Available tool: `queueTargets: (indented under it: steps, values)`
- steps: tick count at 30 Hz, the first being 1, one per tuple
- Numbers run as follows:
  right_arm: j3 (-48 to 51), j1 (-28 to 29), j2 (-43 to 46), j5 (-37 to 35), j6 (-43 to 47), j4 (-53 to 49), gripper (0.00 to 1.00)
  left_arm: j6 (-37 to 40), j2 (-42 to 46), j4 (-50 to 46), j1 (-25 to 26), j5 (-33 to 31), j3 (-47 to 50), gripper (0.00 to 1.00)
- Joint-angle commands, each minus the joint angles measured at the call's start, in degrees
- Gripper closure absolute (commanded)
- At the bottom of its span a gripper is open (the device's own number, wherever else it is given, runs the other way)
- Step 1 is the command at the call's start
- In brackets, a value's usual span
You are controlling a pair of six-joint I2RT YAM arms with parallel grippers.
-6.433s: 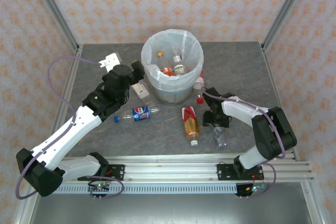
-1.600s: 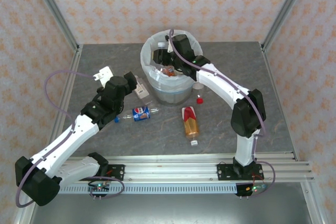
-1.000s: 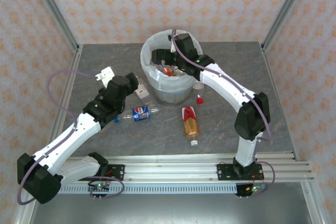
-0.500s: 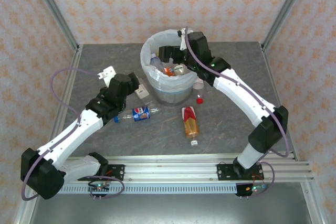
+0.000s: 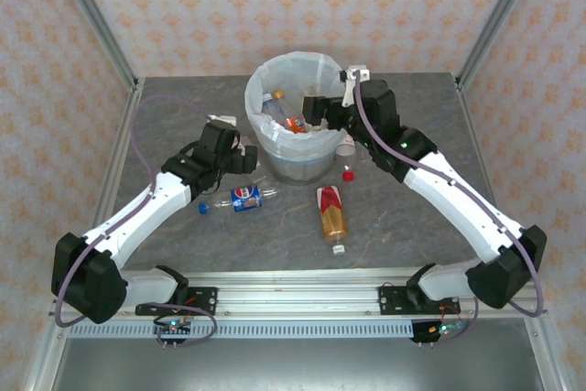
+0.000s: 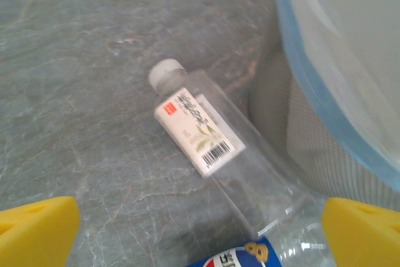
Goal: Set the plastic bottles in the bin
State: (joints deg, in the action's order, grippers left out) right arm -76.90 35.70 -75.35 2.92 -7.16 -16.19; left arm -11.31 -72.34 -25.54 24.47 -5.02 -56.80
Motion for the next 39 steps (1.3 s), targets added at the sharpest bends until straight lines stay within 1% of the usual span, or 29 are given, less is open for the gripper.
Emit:
queueTargets:
  steps: [1,3,6,8,10,11,12,15,16,20,23,26,28,29,31,34,36,39]
  values:
    - [4.37,0.07,4.73,-2.79,1.5,3.88,0.01,8.34,2.68,-2.38,-0.15,6.12,2.03,0.0]
    - [6.38,0.07,6.86,-2.82,2.56,3.58,0.01,8.11,3.48,-1.54,-0.14,5.83,3.0,0.0]
    - [9.09,0.07,9.77,-4.51,3.03,2.45,0.01,4.48,3.38,-3.11,-0.1,4.29,2.85,0.0]
    - [11.17,0.07,11.26,-6.24,2.94,2.39,0.01,2.54,3.39,-2.79,0.12,6.29,4.02,0.0]
    - [13.31,0.07,12.51,-7.57,2.94,2.61,0.01,1.35,3.91,-0.64,1.18,7.58,6.61,0.0]
    - [13.96,0.07,12.92,-8.06,2.87,2.71,0.01,1.13,4.11,-0.15,1.98,7.09,7.67,0.0]
    - [14.51,0.11,13.33,-8.68,3.01,2.66,0.01,1.39,4.07,-0.95,3.34,5.33,8.25,0.0]
    - [15.42,0.0,13.83,-9.99,3.2,2.81,0.01,4.63,2.79,-6.75,8.25,-0.6,6.67,0.0]
    - [15.59,-0.01,13.83,-10.24,3.53,2.94,0.01,6.17,1.91,-9.72,9.25,-1.48,5.26,0.0]
    - [16.04,-0.06,13.57,-10.78,4.47,3.19,0.01,10.56,-0.7,-18.0,10.07,-4.83,1.33,0.0]
    - [16.17,-0.09,13.78,-11.75,5.09,3.21,0.01,12.81,-2.89,-23.48,10.04,-5.2,-0.83,0.0]
    - [16.82,-0.15,14.68,-12.6,5.55,3.4,0.01,15.43,-4.74,-25.86,10.07,-5.23,-2.65,0.0]
    - [18.17,-0.2,15.85,-13.35,5.68,4.21,0.01,17.11,-5.45,-26.13,10.01,-7.5,-2.22,0.0]
    - [18.87,-0.22,16.42,-13.74,5.67,4.82,0.01,17.85,-5.53,-25.77,9.78,-7.61,-1.56,0.0]
    - [20.56,-0.39,17.52,-14.25,5.79,6.04,0.01,19.52,-5.04,-23.31,8.6,-5.55,1.31,0.0]
    - [21.87,-0.88,18.4,-14.6,6.79,6.9,0.01,22.87,-5.38,-21.09,8.02,-7.72,3.55,0.0]
    - [22.46,-1.18,18.75,-14.78,7.67,7.28,0.01,25.47,-5.3,-18.26,6.6,-5.91,5.3,0.0]
    - [23.8,-1.45,18.99,-14.96,8.72,8.6,0.01,28.6,-5.07,-15.43,6.2,-1.41,7.95,0.0]
